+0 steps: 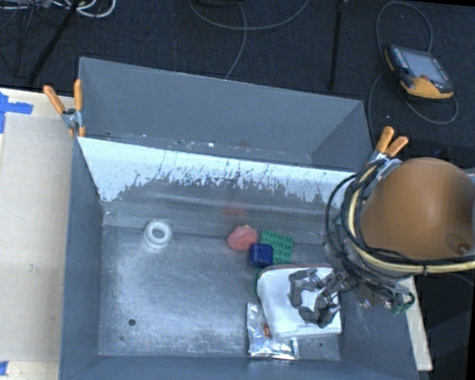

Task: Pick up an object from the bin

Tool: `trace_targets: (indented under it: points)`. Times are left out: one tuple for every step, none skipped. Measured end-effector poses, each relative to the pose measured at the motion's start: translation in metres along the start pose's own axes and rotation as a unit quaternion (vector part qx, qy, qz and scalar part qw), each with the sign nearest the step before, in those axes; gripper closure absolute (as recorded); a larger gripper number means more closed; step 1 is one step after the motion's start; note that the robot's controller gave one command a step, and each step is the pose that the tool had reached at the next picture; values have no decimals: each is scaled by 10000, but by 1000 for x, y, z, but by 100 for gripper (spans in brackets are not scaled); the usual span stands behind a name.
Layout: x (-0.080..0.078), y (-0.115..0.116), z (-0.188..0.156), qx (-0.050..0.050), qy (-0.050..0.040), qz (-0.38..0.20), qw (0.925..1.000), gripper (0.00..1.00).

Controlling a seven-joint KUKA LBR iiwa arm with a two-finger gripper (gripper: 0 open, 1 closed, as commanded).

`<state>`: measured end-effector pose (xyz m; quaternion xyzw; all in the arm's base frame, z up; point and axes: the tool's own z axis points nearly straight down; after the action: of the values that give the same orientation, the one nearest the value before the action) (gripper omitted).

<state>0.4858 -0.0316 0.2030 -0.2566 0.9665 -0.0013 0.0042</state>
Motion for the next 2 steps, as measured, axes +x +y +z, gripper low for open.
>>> trace_targets:
  points:
    - [2,1,5,-29,36,13,10000,0]
    - [-30,-36,102,-39,51,95,9999,0]
